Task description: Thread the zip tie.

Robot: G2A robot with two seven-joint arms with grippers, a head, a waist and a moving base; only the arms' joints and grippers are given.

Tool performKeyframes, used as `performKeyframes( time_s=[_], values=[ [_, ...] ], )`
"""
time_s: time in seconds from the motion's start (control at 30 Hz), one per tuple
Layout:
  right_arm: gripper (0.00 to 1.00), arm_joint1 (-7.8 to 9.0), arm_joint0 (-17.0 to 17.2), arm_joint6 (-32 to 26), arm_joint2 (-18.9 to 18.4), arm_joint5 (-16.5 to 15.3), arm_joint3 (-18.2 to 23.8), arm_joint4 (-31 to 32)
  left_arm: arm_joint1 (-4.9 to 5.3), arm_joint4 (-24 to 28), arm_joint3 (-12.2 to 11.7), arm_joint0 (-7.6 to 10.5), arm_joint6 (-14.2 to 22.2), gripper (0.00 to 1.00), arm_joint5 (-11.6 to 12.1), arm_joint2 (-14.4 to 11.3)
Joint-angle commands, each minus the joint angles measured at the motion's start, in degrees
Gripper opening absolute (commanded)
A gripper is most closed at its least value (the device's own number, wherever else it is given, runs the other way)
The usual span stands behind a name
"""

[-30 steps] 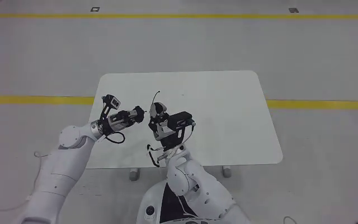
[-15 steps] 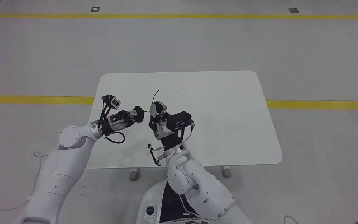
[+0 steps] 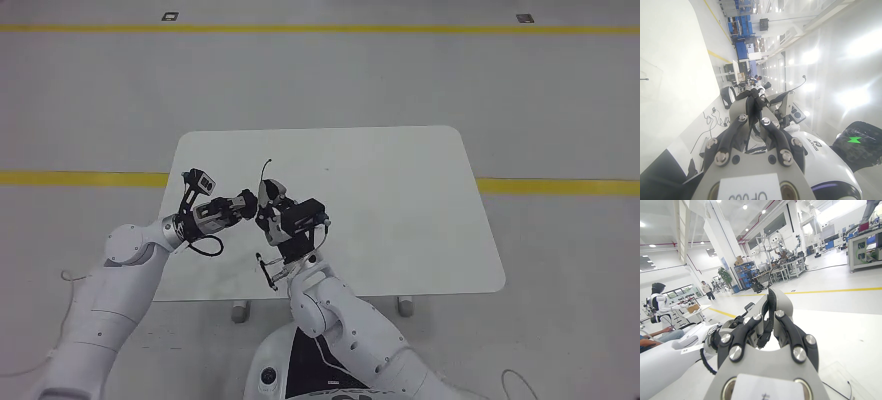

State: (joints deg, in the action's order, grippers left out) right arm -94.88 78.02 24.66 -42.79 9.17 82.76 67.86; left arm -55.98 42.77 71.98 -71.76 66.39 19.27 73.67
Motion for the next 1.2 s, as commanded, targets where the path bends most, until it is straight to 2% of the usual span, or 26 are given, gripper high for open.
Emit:
performKeyframes(
  time_s=[0.0,0.3,1.17],
  values=[
    [0.00,0.00,0.0,0.0,0.0,0.0,0.0,0.0,0.00,0.0,0.0,0.00,0.0,0.00,0.0,0.0],
    [0.00,0.05,-0.6,-0.2,-0.4,1.2,-2.2,4.3,0.00,0.0,0.0,0.00,0.0,0.00,0.0,0.0],
    [0.00,-1.08,-0.9,0.7,-0.7,1.1,-4.9,3.9,0.00,0.0,0.0,0.00,0.0,0.00,0.0,0.0]
  ],
)
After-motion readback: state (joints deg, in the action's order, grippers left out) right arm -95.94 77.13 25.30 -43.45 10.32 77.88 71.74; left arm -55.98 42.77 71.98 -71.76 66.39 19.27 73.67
